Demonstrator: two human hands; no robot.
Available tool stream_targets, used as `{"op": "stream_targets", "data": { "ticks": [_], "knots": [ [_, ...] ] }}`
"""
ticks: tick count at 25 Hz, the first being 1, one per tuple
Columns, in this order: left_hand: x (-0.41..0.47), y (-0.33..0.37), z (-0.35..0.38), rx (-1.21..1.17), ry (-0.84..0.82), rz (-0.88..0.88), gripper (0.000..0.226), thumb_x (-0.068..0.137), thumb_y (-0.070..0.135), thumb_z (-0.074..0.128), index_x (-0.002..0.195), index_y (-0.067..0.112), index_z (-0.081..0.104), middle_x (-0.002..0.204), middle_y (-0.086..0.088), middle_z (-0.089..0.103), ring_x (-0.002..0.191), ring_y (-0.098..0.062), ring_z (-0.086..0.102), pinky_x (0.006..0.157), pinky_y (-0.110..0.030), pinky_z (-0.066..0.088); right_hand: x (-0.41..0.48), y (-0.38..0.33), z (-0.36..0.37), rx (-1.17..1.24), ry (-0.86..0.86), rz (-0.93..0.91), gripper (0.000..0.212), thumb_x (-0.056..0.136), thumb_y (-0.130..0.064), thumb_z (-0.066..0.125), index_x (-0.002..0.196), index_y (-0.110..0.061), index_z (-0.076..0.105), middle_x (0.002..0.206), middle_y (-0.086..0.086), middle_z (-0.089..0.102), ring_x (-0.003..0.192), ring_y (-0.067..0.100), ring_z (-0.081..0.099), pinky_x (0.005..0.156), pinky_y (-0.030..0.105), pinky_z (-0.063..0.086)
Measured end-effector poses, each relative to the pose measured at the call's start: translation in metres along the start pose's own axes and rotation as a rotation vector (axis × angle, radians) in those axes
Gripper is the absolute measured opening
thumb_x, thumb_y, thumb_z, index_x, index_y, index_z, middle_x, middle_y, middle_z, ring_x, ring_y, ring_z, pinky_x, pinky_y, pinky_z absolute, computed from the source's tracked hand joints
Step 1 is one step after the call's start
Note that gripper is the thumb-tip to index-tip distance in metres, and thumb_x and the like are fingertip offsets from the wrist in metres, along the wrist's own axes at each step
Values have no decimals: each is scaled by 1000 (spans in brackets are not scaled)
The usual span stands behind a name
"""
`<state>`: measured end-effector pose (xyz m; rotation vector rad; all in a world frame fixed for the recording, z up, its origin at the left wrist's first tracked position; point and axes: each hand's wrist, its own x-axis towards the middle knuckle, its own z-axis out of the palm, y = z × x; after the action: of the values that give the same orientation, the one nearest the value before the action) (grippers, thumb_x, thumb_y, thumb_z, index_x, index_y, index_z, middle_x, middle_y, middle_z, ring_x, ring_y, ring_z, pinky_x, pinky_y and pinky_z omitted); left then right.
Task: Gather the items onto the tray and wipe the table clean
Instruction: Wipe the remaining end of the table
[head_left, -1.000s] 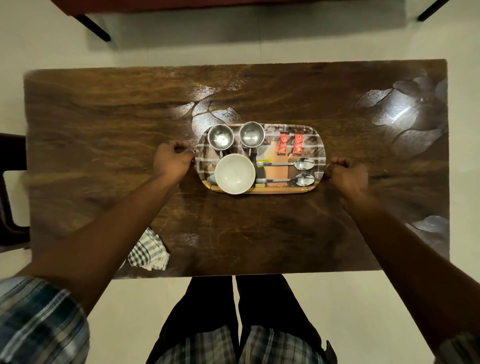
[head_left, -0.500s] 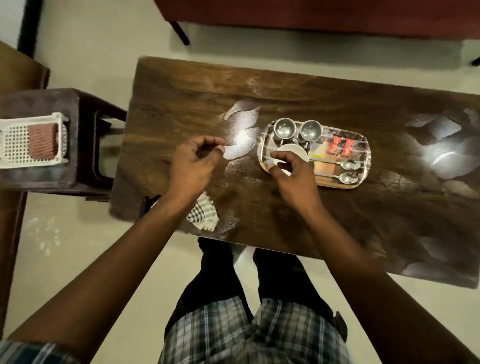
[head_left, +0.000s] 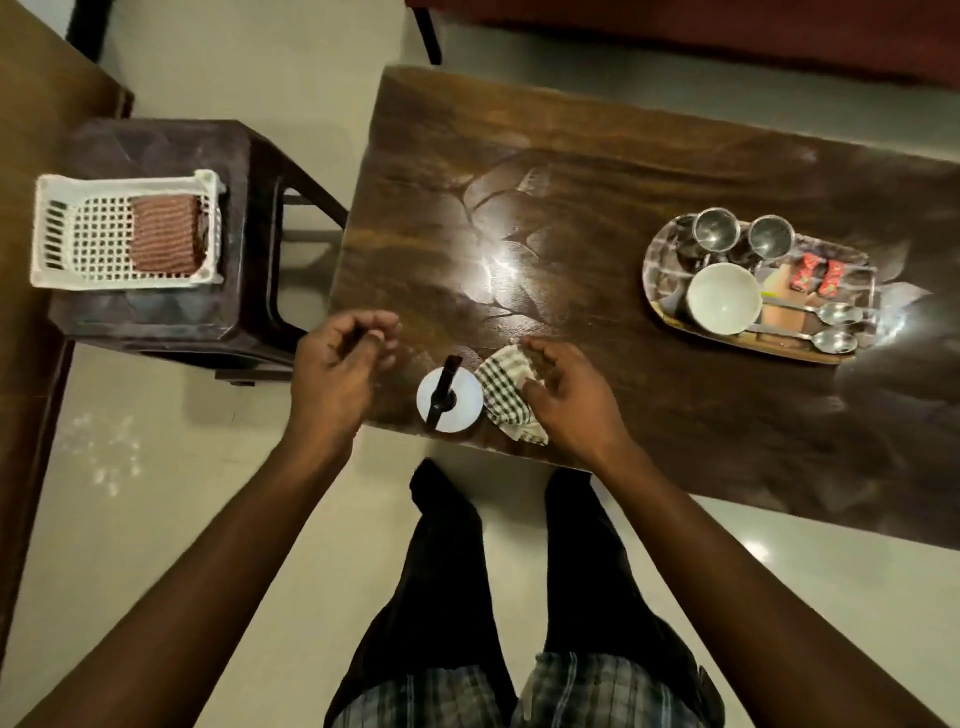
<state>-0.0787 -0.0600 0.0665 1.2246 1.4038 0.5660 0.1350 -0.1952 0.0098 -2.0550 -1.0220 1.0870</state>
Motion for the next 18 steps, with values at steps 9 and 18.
{"op": "stream_targets", "data": {
  "ticks": [9, 18],
  "knots": [
    [46, -118, 20, 577, -681, 386, 95, 86, 35, 83, 164, 35, 30, 176, 6, 22, 163, -11, 19, 129, -38, 30, 27, 72, 72, -460, -261, 31, 75, 98, -17, 59, 167, -31, 31, 179, -2, 15, 165, 24, 12, 132, 44, 25],
    [55, -117, 66, 199, -348, 357, 48, 100, 25, 72, 145, 32, 59, 142, 23, 66, 138, -5, 60, 111, -17, 46, 14, 108, 122, -710, -143, -25, 65, 110, -42, 26, 170, -40, 1, 178, -10, -14, 163, 17, -22, 134, 43, 5]
  ]
}}
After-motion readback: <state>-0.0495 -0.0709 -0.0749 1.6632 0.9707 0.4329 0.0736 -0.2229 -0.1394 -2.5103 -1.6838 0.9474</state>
